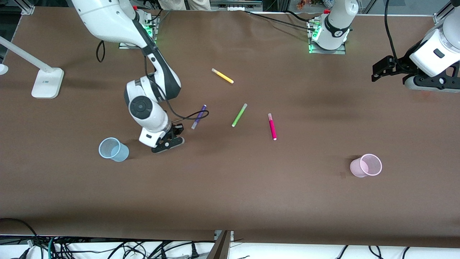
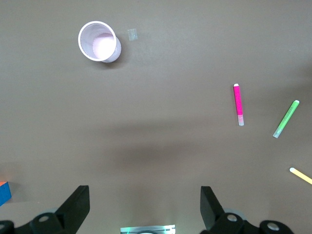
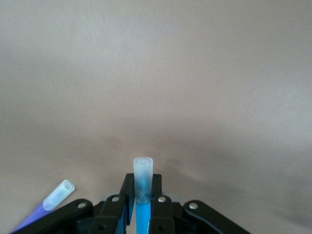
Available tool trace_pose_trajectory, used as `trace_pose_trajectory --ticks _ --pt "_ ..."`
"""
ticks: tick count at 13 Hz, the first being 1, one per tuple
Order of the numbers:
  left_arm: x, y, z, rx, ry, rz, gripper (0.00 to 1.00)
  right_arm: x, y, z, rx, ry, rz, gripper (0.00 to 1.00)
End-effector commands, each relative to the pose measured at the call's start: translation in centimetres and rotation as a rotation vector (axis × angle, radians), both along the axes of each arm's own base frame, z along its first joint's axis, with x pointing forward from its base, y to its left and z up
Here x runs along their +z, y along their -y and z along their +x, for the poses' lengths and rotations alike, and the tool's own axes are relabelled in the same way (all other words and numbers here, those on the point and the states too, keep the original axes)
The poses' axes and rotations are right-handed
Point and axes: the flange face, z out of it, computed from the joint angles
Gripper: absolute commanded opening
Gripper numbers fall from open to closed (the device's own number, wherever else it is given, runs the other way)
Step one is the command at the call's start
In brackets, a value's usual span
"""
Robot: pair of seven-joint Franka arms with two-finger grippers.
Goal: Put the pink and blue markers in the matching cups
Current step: 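Close the right gripper on the blue marker and lift it, then carry the blue marker with the right gripper over the light blue cup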
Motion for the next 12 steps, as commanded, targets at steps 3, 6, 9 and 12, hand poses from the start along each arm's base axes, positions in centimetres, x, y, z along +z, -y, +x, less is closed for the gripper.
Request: trace_pose_trajectory --ticks 3,6,9,12 --pt "0.4 0.4 0.3 -0.029 -0.004 0.002 1.0 6.4 4.2 1.9 0.12 0.026 -0.005 0.01" --pt "0.4 0.4 0.4 -0.029 -0.006 0.002 1.0 9.3 6.5 3.7 0.222 -0.009 -0.01 0.01" --pt "0.4 0.4 0.4 -0.029 -0.006 0.002 1.0 11.2 9.8 5.2 0.338 -0.026 0.081 0.01" --pt "0.4 0.5 0.4 -0.03 -0.006 0.002 1.0 11.5 15.6 6.6 0.5 0.03 0.216 0.01"
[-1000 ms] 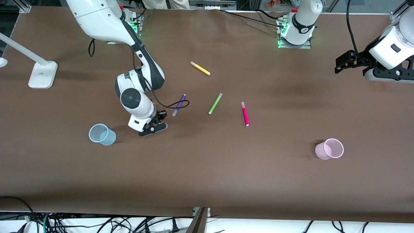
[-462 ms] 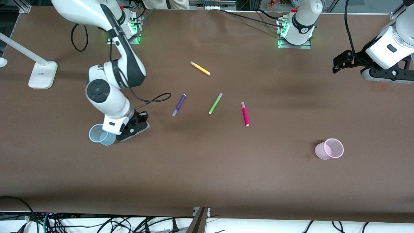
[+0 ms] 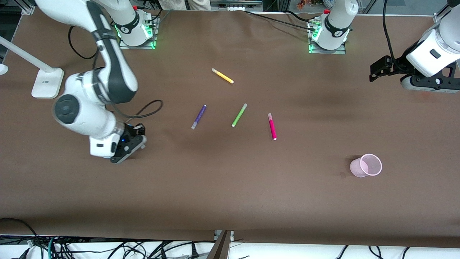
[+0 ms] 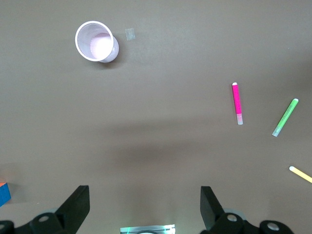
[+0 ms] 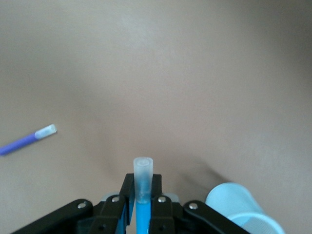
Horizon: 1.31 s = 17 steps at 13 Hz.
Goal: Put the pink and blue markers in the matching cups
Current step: 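Carry the blue marker with the right gripper over the light blue cup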
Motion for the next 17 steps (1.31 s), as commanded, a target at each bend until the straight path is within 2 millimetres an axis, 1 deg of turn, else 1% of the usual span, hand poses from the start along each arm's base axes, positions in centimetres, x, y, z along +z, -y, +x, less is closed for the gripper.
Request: trace_pose_trajectory --ticks 1,3,4,6,7,9,10,12,13,14,16,17 --pt "0.5 0.1 0.3 -0.025 -0.004 0.002 1.0 0.6 4.2 1.0 0.147 0.039 0.131 0.02" --pt "0.5 0.1 0.3 -0.025 -0.004 0.002 1.0 0.6 5.9 1.0 0.225 0.049 0.189 0.02" --pt "0.5 0.1 0.3 -0.023 -0.004 0.002 1.0 0.9 7.0 1.1 0.245 0.05 0.212 0.02" --pt "0.5 0.1 0.3 -0.025 -0.005 0.002 1.0 1.2 8.4 1.1 0.293 0.065 0.266 0.02" --pt "0.5 0.1 0.3 -0.025 -0.004 0.002 1.0 1.2 9.8 1.2 0.305 0.09 0.313 0.02" --pt "0.5 0.2 0.3 -0.026 -0.004 0.002 1.0 0.7 12.6 1.2 0.356 0.128 0.387 0.02" --pt "0.5 0.3 0.3 -0.028 -0.004 0.002 1.0 0.5 13.4 1.1 0.386 0.143 0.418 0.02" --pt "0.5 0.3 0.3 -0.028 -0.005 0.002 1.0 0.5 14.5 1.0 0.44 0.182 0.454 0.02" --pt "0.5 0.3 0.3 -0.028 -0.005 0.002 1.0 0.1 15.1 1.0 0.457 0.192 0.465 0.02" --pt "0.5 0.3 0.3 -0.028 -0.005 0.002 1.0 0.0 15.3 0.9 0.486 0.205 0.487 0.02" --pt "0.4 0.3 0.3 -0.028 -0.008 0.003 1.0 -1.4 16.1 1.0 0.537 0.251 0.535 0.03" --pt "0.5 0.3 0.3 -0.028 -0.007 0.001 1.0 -2.2 16.2 1.1 0.556 0.269 0.552 0.03"
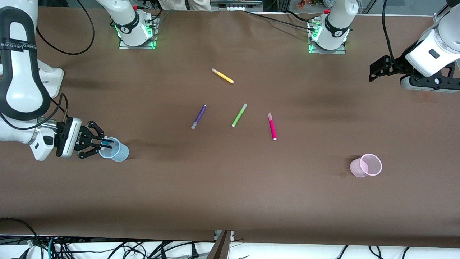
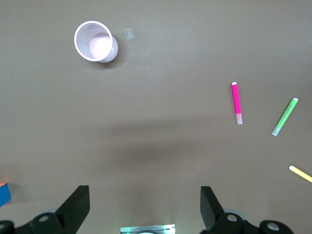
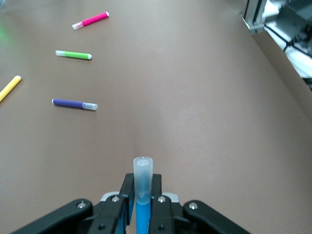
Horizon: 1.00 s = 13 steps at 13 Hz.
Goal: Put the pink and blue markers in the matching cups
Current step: 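Carry the blue marker with the right gripper over the light blue cup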
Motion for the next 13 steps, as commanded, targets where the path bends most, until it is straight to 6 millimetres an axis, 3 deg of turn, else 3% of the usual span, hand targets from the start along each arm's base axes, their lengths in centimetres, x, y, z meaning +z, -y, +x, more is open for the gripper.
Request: trace_pose_trajectory --ticks 1,3,7,8,12,13 --pt "0.4 0.2 0.3 -0.025 -0.007 0.001 1.0 -1.7 0.9 0.4 0.052 0.051 0.075 0.03" --pt "0.4 0.1 0.3 -0.023 -0.007 0.001 1.0 -2.9 1.6 0.4 0.085 0.072 0.08 0.03" --pt "0.3 0.3 0.3 -0.028 -0.009 -0.015 1.0 -3.5 1.8 0.4 0.115 0.094 0.088 0.03" --pt "0.0 1.4 0.5 -0.047 -0.009 -0.017 1.0 -3.8 1.9 0.3 0.113 0.089 0.088 0.04" --pt "-5.0 9.3 2.1 -0.116 -0.049 -0.04 1.0 -4.6 2.4 0.2 0.108 0.08 0.091 0.06" --pt "-6.9 12.4 2.4 -0.131 -0.054 -0.044 1.0 -4.8 2.3 0.1 0.106 0.078 0.1 0.07"
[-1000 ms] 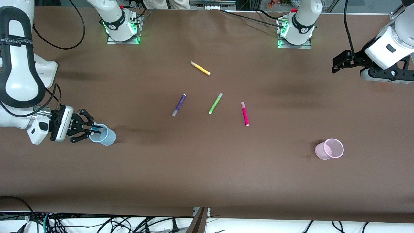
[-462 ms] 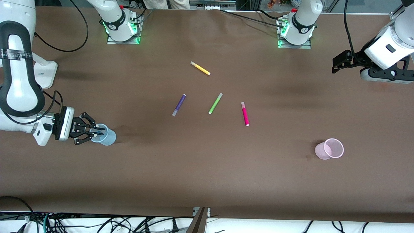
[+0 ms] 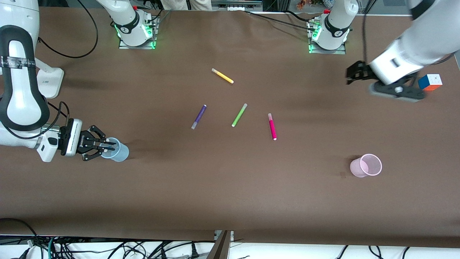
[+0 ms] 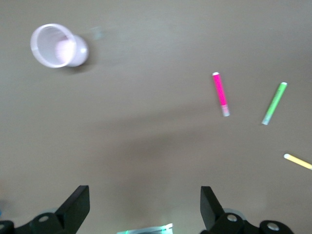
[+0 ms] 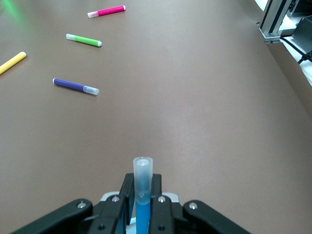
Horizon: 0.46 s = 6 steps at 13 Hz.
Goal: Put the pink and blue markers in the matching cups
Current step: 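Drop the blue marker into the cup while the left gripper grasps the pink marker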
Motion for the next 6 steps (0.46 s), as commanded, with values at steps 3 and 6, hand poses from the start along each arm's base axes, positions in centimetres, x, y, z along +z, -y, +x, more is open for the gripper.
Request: trace_pose_trajectory --ticks 3,6 --pt "-10.1 10.9 2.8 0.089 -0.025 -0.037 1.0 -0.8 0.5 -0.1 0.001 -0.013 0.06 0.99" --pt "-17.2 13.7 3.1 0.136 -0.03 -0.037 1.0 -0.2 0.3 0.0 -0.029 -0.046 0.065 1.0"
